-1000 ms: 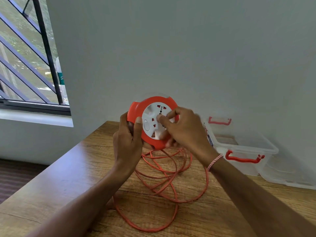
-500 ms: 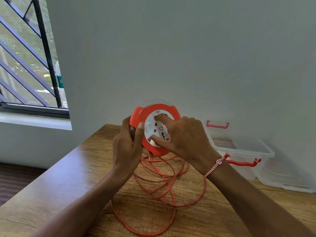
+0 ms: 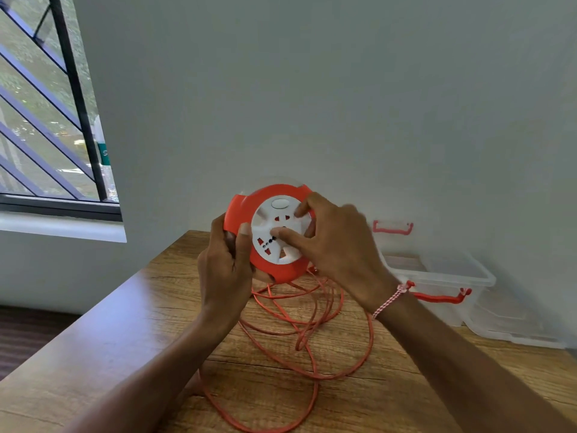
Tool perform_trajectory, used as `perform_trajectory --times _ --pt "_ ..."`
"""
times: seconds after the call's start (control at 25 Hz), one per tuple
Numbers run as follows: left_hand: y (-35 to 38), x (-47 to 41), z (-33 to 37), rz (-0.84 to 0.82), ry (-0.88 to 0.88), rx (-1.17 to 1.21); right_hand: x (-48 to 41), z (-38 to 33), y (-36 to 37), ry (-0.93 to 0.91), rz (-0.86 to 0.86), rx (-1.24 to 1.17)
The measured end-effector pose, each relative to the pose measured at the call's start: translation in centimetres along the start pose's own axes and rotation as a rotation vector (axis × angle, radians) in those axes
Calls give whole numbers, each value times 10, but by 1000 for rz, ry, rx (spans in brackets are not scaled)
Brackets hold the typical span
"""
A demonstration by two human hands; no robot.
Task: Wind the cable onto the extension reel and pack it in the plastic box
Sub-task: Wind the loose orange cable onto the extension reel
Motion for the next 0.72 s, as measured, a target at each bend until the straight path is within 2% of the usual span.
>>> perform_trajectory --times 0.04,0.08,0.12,0.2,0.32,0.52,0.6,0.72 --pt "-2 -1 -1 12 -16 13 -4 -11 -9 -225 23 225" --pt "-3 -2 -1 20 -22 19 -4 -20 -12 -396 7 351" --pt "-3 -3 -1 25 -23 23 -3 -23 -9 -494 -45 414" --pt "-3 -3 0 21 -22 27 1 -26 -1 -553 -112 461" --pt "-2 -3 4 3 -13 15 7 -30 9 -601 -110 507" --pt "-2 -1 8 1 11 4 8 -27 5 -541 -27 469" --pt "-1 1 10 8 25 -2 9 -24 5 -431 28 382" --pt "0 4 11 10 69 -34 10 -16 5 -170 111 177"
Point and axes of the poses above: each hand's wrist, its own x-axis away from the middle knuckle, its own y-axis out of the palm, z = x × y, the point moved 7 cm from there along -x, towards the middle knuckle, and after that the axes turned 6 degrees about -y, right-handed, at the moved point
